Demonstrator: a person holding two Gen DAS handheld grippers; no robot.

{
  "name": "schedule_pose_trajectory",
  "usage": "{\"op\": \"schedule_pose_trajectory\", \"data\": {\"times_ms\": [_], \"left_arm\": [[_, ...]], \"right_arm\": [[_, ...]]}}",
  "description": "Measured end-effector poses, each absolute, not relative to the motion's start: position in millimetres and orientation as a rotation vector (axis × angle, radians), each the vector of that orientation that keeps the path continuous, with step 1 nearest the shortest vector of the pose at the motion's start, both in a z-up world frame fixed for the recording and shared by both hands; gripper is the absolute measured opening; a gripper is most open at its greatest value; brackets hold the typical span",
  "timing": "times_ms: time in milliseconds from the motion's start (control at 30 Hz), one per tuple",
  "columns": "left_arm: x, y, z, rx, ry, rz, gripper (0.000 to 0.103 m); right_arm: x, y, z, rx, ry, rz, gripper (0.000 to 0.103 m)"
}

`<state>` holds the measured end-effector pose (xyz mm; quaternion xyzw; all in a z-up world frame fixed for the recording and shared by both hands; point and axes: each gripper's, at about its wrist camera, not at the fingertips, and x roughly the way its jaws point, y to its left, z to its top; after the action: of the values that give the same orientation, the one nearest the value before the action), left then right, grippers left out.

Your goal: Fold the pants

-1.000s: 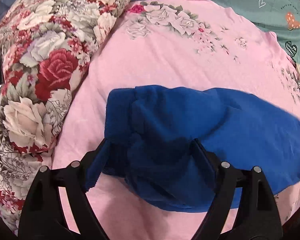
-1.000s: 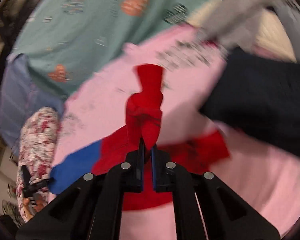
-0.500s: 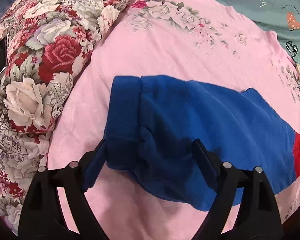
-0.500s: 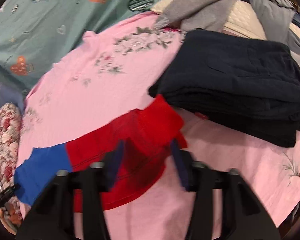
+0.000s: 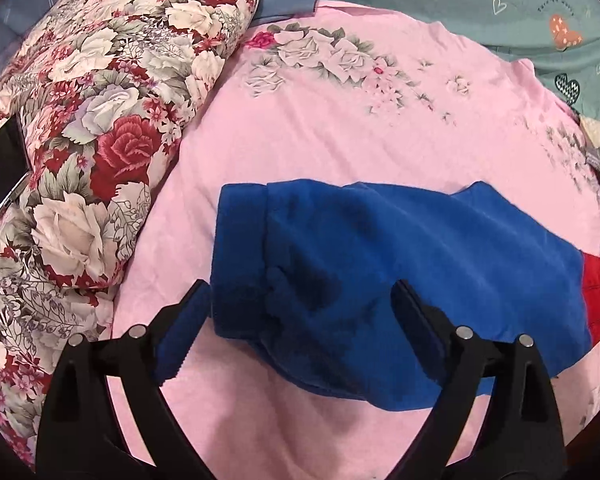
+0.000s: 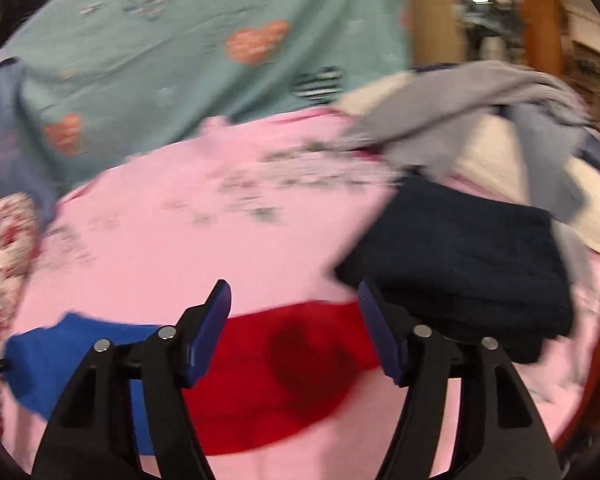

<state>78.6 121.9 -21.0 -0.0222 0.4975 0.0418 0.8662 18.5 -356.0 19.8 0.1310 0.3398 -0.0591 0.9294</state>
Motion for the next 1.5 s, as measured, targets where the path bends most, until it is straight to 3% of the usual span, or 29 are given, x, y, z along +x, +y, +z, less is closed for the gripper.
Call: {"op": "schedule_pose_trajectory", "data": {"times_ms": [267,467,567,600,633,700,900,967,1000,1033,1233,1500], "left_arm": [[76.7,141.1,-61.1,-0.101,1.167,0.155,0.093],[67.2,159.0,-73.9,-0.193,1.2,0.143,0.098],[64.3,160.6,-75.6,-0.198,1.202,0.138,0.098],[63.4,160.6,-76.1,-0.197,1.203,0.137,0.099],[62.7,160.4,-76.5,-0.191,1.199,0.138,0.099],[62.2,159.9,-76.9,-0.176,1.193,0.138,0.099],[65.1,154.6,-80.9,-0.135,1.193,0.154,0.101],[67.2,153.9,-78.0,-0.127,1.207,0.165,0.101],[66.9,152.5,-72.2,-0.118,1.195,0.166,0.101],[65.0,152.3,-66.9,-0.108,1.18,0.171,0.101],[52.1,161.2,-37.0,-0.096,1.088,0.223,0.101],[47.3,183.9,-35.6,-0.282,1.116,0.241,0.101]], "right_arm": [[153.9,-193.1,-36.7,0.187,0.96,0.372,0.066],[188.7,-111.3,-64.6,0.096,1.091,0.549,0.066],[201.2,-93.7,-72.2,0.037,1.106,0.55,0.037],[203.1,-90.8,-72.9,0.03,1.119,0.566,0.018],[203.2,-92.0,-70.2,0.038,1.121,0.573,0.012],[199.9,-98.5,-55.3,0.054,1.048,0.559,0.011],[200.7,-94.5,-75.4,-0.021,1.0,0.489,0.014],[202.0,-98.6,-69.6,-0.009,1.02,0.468,0.027],[200.9,-104.0,-63.4,0.0,1.015,0.433,0.044],[196.1,-113.3,-52.9,0.022,0.98,0.419,0.046],[152.3,-156.2,-28.7,0.069,0.941,0.443,0.046],[119.6,-205.1,-50.3,0.226,0.941,0.437,0.048]]}}
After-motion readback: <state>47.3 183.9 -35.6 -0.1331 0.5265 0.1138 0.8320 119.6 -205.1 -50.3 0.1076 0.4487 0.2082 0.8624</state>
